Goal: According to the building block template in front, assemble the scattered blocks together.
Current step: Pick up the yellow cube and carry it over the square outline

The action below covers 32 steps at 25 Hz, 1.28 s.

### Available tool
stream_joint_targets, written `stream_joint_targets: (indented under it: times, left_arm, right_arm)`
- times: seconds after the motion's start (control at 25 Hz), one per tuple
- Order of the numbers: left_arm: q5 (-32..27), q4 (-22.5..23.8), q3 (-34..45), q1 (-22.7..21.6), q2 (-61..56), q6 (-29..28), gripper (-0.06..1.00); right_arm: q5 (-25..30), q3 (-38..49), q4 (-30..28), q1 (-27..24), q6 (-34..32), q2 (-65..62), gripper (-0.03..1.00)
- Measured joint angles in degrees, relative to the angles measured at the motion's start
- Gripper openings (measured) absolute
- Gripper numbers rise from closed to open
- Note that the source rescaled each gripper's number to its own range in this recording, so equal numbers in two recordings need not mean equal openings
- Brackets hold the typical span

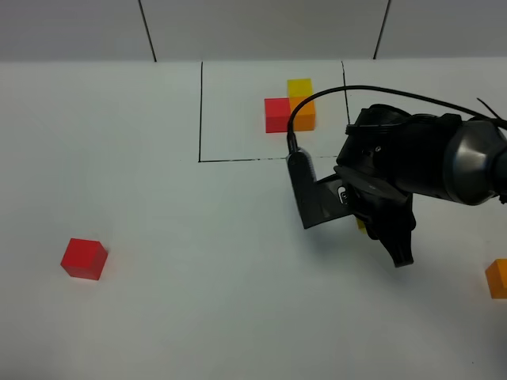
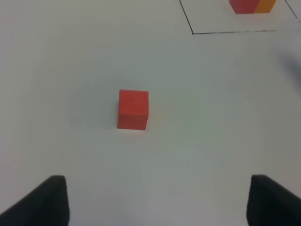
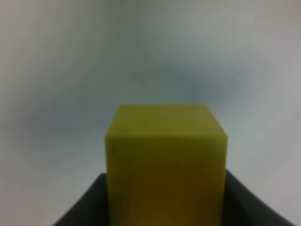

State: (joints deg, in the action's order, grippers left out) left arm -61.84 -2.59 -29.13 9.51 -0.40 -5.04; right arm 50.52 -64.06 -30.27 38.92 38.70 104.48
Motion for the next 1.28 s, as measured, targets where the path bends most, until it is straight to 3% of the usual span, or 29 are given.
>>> stream_joint_targets:
  times: [0.16,0.32,0.6,0.96,1.28]
  left_arm:
    - [0.00,0.00,0.00,0.00,0.00,0.00,0.67]
    - [0.00,0.00,0.00,0.00,0.00,0.00,0.66]
    - [0.00,0.00,0.00,0.00,0.00,0.00,0.66]
    - [0.00,0.00,0.00,0.00,0.00,0.00,0.66]
    - [0.00,0.00,0.00,0.00,0.00,0.00,0.66]
  right_arm:
    - [-1.82,0.00,1.52,0.15,9.07,2.12,0.00]
    - [-5.30,-1.04,2.92,0.08,13.60,4.71,0.00]
    - [-4.49,-10.49,10.33,-1.85,22.13,8.66,0.00]
    - [1.42,-24.49,17.32,-4.95,24.18,15.56,0.00]
    - [3.58,-26.76,18.52,-5.15,24.24,21.28,0.00]
